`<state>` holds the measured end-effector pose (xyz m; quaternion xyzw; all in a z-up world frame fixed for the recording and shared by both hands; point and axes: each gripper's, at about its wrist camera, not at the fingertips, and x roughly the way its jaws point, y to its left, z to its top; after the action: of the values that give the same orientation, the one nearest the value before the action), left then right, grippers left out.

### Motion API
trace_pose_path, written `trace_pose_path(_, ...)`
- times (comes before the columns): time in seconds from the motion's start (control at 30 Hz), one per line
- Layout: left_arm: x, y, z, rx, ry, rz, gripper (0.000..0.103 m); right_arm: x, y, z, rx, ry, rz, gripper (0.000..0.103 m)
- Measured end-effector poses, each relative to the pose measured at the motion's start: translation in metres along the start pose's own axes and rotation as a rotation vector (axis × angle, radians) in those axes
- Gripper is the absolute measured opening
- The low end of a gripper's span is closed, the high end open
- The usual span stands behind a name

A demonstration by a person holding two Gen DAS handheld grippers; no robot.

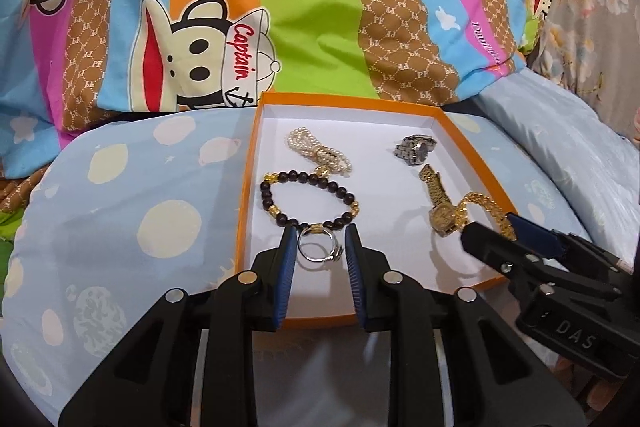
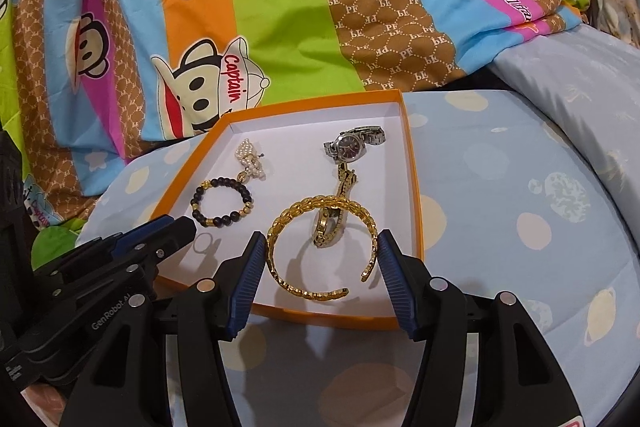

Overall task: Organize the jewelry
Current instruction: 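Carry the bangle and silver ring into the orange box and open both tools, then withdraw both tools from the box toward the gold earrings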

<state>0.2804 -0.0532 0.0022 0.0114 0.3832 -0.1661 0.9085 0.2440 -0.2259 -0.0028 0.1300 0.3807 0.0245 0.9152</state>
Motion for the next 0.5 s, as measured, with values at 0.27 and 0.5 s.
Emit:
trace_pose_path(0.27, -0.005, 0.003, 0.001, -0.008, -0.035, 0.038, 0.048, -0.017, 0.003, 0.003, -0.021, -0.08, -0.009, 0.067)
trace_pose_path(0.5, -0.006, 0.001, 0.0, 0.002, -0.043, 0.042, 0.048, -0.022, 0.005, 0.003, -0.032, -0.096, -0.01, 0.067)
